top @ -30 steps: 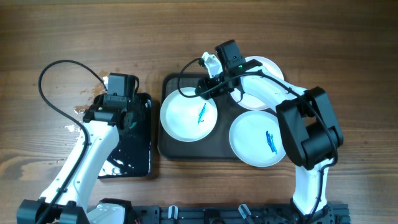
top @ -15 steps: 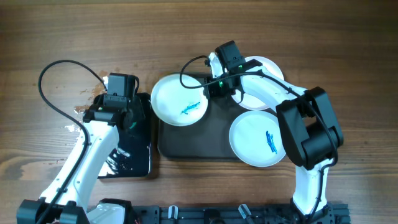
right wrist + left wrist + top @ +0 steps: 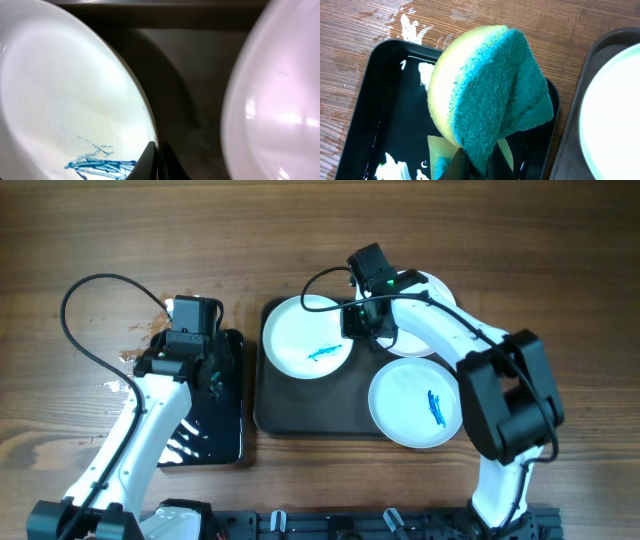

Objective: Clean dirty plates on tray and stack at the side
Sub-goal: 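Lift and tilt the left plate upward with the right gripper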

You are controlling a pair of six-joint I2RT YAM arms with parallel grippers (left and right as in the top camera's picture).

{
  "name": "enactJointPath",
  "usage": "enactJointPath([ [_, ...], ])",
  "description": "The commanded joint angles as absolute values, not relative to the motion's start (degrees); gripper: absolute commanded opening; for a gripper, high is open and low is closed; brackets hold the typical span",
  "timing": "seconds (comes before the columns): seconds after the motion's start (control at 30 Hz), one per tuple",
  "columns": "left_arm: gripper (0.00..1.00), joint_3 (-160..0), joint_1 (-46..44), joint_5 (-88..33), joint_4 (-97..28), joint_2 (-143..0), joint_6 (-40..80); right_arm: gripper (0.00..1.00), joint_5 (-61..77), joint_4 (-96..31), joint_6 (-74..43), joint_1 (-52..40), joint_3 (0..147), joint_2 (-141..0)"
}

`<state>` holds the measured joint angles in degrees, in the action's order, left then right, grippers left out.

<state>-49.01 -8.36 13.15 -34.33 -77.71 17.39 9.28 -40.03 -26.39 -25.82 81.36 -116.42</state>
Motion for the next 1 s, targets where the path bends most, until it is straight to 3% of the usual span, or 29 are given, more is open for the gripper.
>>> enactJointPath([
  [0.0,0.04,-48.8,-8.54,12.56,-33.8,-76.93,18.5,0.04,3.77,-43.07,-29.61,-25.98,81.01,-113.97],
  [0.23,0.04,-48.8,-8.54,12.58,-33.54,-76.93,18.5,0.05,4.78,-53.93,-35.59,-29.71,80.99,-113.95],
  [0.57,0.04,-48.8,-8.54,12.6,-33.36,-76.93,18.5,0.05,7.53,-54.74,-36.42,-36.73,80.99,-113.97],
  [0.6,0.04,-48.8,-8.54,12.6,-33.39,-76.93,18.5,0.2,7.73,-54.92,-36.4,-36.73,80.99,-113.97],
  [0.63,0.04,-48.8,-8.54,12.6,-33.39,-76.93,18.5,0.29,7.7,-54.89,-35.97,-36.73,80.99,-113.97],
  [0.67,0.04,-48.8,-8.54,12.6,-33.36,-76.93,18.5,0.49,7.51,-54.87,-35.75,-36.73,80.99,-113.97],
  [0.73,0.04,-48.8,-8.54,12.6,-33.36,-76.93,18.5,0.63,7.22,-54.46,-33.93,-36.73,81.01,-113.91],
  [0.77,0.04,-48.8,-8.54,12.58,-33.36,-76.93,18.5,0.67,7.07,-53.63,-32.16,-36.73,81.01,-113.86],
  [0.87,0.04,-48.8,-8.54,12.6,-33.36,-76.93,18.5,0.67,3.27,-52.18,-27.22,-36.73,82.3,-113.6],
  [0.97,0.04,-48.8,-8.54,12.58,-33.39,-76.93,18.5,0.67,0.34,-43.0,-9.41,-36.73,83.68,-112.99],
])
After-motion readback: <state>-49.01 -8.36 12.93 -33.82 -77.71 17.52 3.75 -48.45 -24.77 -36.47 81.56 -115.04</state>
